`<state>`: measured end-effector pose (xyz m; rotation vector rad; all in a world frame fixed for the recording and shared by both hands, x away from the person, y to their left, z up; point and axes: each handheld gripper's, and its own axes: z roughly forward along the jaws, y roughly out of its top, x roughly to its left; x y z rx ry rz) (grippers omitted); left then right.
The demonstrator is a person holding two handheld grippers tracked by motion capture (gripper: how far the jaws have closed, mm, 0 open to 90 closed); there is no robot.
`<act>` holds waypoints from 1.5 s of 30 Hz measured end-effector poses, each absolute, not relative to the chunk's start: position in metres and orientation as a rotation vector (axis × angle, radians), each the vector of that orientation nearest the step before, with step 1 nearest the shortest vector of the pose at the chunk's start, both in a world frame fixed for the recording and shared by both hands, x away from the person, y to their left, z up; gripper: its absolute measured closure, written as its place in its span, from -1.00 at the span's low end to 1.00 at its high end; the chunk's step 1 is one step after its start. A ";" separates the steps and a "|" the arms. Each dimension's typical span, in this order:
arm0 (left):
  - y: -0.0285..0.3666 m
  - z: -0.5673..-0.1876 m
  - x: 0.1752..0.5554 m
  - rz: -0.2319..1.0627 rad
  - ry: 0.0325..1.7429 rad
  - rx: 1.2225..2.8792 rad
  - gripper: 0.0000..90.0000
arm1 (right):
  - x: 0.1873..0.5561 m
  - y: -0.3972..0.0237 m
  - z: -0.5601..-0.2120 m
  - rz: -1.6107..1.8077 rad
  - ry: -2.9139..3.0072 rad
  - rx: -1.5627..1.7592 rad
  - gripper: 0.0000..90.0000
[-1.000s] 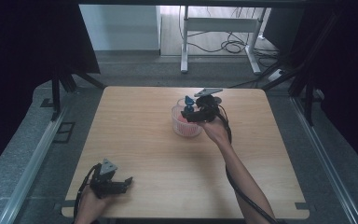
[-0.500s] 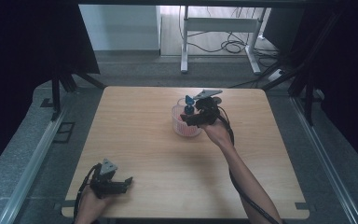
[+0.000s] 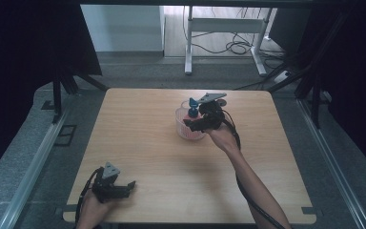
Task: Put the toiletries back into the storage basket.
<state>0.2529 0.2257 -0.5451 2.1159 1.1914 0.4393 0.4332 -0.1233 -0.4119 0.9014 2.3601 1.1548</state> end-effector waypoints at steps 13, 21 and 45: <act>0.226 -0.545 0.253 0.439 1.192 2.117 -0.75 | 0.423 -0.126 -0.411 1.166 2.361 0.881 -0.78; 0.226 -0.545 0.253 0.439 1.192 2.117 -0.75 | 0.416 -0.130 -0.412 1.187 2.354 0.873 -0.78; 0.225 -0.545 0.253 0.440 1.193 2.116 -0.75 | 0.386 -0.138 -0.414 1.202 2.385 0.814 -0.77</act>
